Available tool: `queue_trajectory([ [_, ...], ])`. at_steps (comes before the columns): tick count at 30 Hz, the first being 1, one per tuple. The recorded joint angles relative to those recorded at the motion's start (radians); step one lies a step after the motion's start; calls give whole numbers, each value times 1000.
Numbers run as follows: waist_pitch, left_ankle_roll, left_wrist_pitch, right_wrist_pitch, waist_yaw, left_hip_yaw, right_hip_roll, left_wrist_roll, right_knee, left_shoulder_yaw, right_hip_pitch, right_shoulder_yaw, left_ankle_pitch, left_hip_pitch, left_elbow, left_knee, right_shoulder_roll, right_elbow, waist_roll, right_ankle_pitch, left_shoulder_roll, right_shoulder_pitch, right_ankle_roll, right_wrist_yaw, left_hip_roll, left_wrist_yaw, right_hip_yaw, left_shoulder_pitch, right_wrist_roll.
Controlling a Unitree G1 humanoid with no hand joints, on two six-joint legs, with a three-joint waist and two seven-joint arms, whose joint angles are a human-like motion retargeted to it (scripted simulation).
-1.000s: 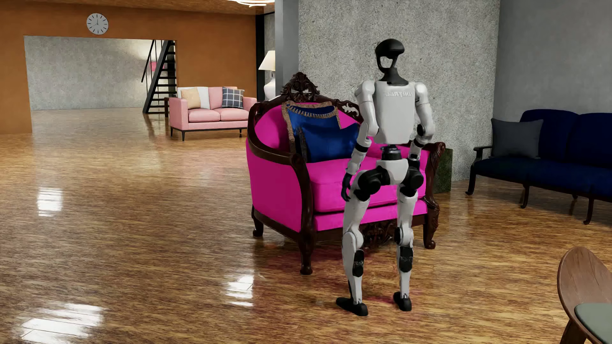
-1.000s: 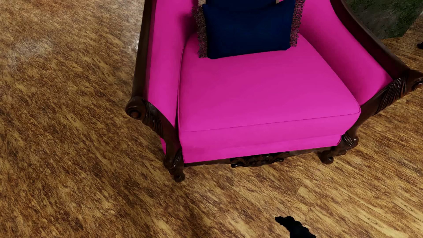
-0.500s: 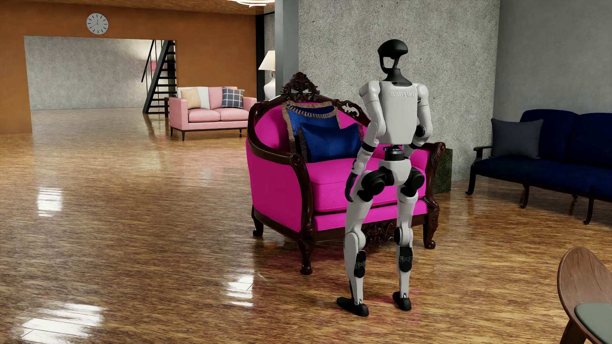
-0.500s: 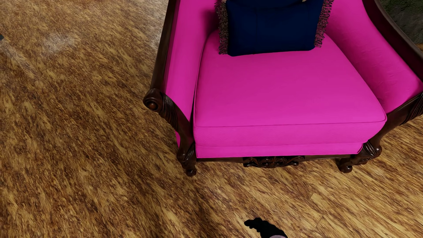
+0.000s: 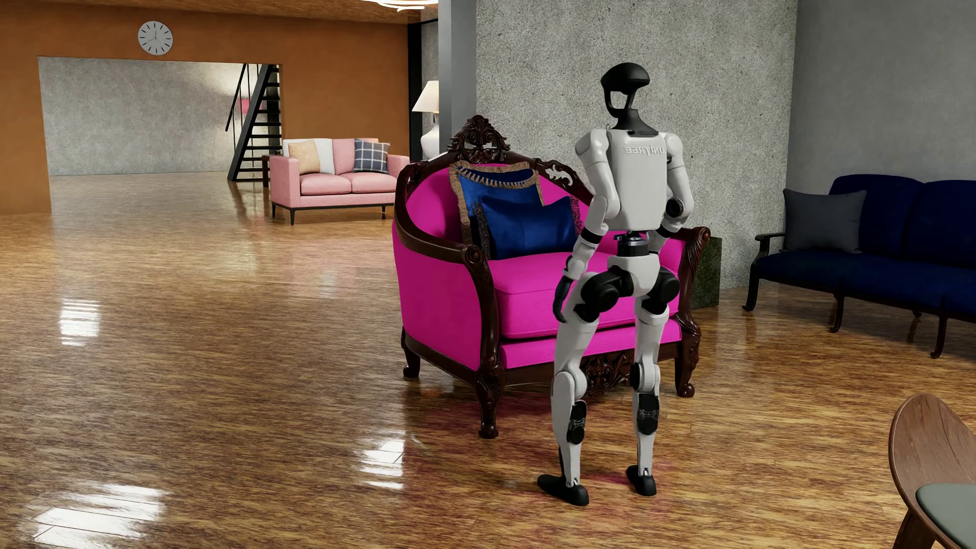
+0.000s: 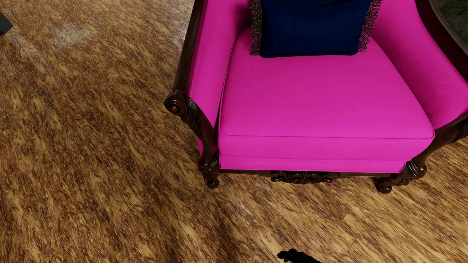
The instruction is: Go to the pink armchair
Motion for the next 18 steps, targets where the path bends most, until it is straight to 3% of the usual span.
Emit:
queue_trajectory([
  [10,-4,-5,7,4,-2,-13,-2,-21,-2,19,14,38,-4,5,3,3,6,38,-5,-7,-7,-24,-2,-17,-4,6,-15,3,55],
  [12,-4,-6,9,11,-2,-13,-1,-26,-7,35,19,31,-3,8,1,2,17,68,-5,-6,-18,-35,-1,-31,-4,6,-15,4,90],
  [15,-5,-8,14,45,-3,-8,1,-27,-16,50,25,18,0,18,12,-10,42,192,-5,-3,-29,-86,-1,-63,-5,4,-12,1,187],
  [18,-4,-18,12,78,-1,-2,0,-25,-17,58,24,66,-4,24,22,-21,44,317,-6,-6,-32,-131,0,-68,-4,2,-10,-13,212],
])
